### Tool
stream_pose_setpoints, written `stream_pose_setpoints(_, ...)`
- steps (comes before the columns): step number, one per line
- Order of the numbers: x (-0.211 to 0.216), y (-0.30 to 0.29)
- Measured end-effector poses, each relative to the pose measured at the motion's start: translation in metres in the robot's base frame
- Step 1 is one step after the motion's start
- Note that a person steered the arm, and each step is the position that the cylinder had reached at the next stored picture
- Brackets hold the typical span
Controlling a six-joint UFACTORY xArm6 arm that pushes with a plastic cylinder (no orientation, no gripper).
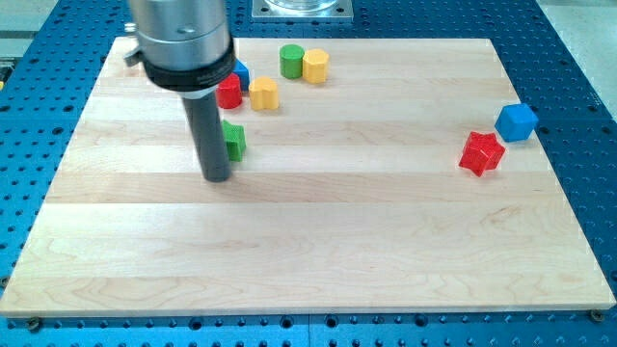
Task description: Move the green star vertically below the green circle
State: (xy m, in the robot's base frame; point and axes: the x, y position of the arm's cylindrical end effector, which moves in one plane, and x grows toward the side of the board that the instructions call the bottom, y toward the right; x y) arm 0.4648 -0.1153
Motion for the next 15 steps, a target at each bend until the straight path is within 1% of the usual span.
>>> stream_pose_setpoints(1, 0.043, -0.007)
stream_pose_setpoints(2, 0.043, -0.026)
stream_pose_setpoints(3, -0.010, 0.017)
stream_pose_setpoints(4, -0.051, 0.064)
stream_pose_setpoints(5, -0.069, 0.093)
stream_pose_setpoints(6, -0.073, 0.092)
stream_pose_setpoints(8, 0.008, 0.036)
stream_pose_setpoints(9, 0.021, -0.004)
stream_pose_setpoints(10, 0.003, -0.017)
stream_pose_setpoints(11, -0.047, 0.007)
stream_pose_setpoints(12, -0.055, 0.014)
stream_pose_setpoints(13, -0.098, 0.060)
stream_pose_setpoints(15, -0.114, 0.075)
